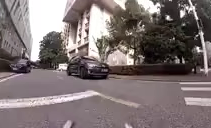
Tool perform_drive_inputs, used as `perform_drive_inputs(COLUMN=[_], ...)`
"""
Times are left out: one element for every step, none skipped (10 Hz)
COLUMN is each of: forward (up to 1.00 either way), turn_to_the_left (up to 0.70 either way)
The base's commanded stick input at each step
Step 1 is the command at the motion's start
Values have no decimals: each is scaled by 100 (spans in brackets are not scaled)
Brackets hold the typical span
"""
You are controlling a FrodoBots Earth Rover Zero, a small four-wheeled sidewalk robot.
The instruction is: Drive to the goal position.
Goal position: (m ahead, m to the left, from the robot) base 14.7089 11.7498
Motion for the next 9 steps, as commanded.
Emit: perform_drive_inputs(forward=[70,70,70,70,70,70,70,70,70], turn_to_the_left=[0,0,0,0,0,0,0,0,0])
